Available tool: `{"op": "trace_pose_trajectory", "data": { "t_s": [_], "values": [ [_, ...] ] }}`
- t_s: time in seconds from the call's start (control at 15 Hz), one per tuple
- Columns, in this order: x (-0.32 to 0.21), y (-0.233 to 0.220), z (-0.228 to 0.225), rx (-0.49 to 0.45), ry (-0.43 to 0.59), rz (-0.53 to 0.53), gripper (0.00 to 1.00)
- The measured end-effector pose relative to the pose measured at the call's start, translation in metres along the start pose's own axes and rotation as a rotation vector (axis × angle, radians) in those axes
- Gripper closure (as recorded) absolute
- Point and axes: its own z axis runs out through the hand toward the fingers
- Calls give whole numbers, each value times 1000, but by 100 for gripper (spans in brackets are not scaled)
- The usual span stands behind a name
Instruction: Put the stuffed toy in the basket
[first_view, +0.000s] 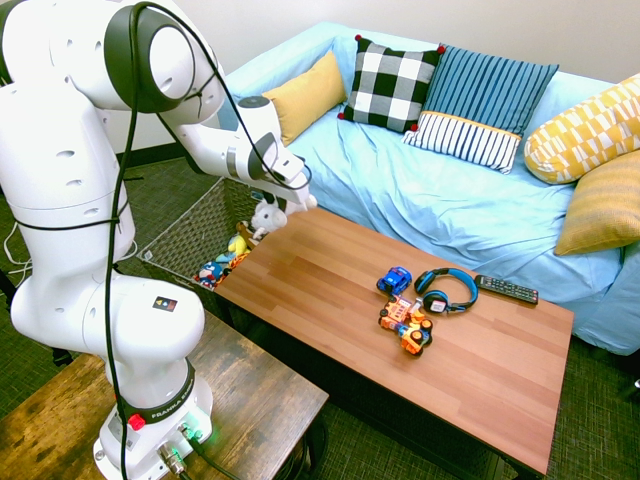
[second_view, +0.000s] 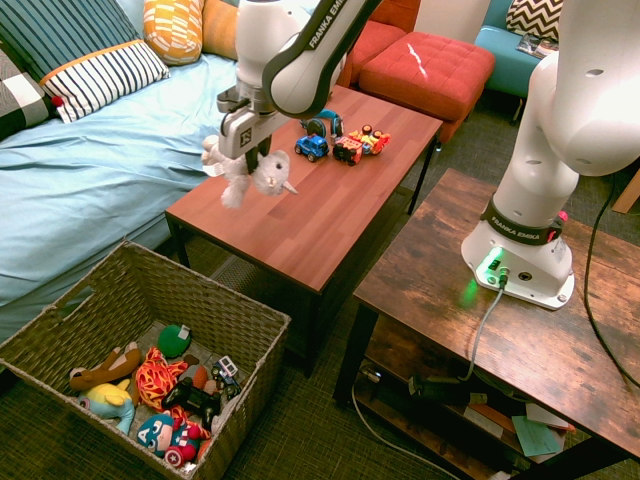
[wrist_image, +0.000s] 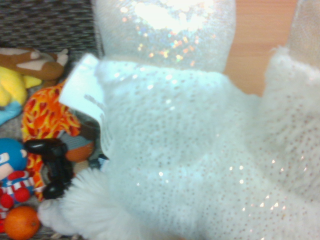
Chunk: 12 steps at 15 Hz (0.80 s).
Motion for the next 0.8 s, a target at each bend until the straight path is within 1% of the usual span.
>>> {"op": "trace_pose_trajectory", "data": {
  "t_s": [0.13, 0.27, 0.4, 0.53, 0.6, 0.8],
  "values": [
    [-35, -37, 0, 3, -10, -29, 100],
    [-71, -70, 14, -1, -22, -53, 100],
    [-103, -97, 41, -20, -18, -72, 100],
    [-129, -118, 74, -60, -15, -88, 100],
    [-136, -125, 90, -81, -13, -92, 0],
    [-137, -145, 120, -107, 0, -92, 0]
  ]
}}
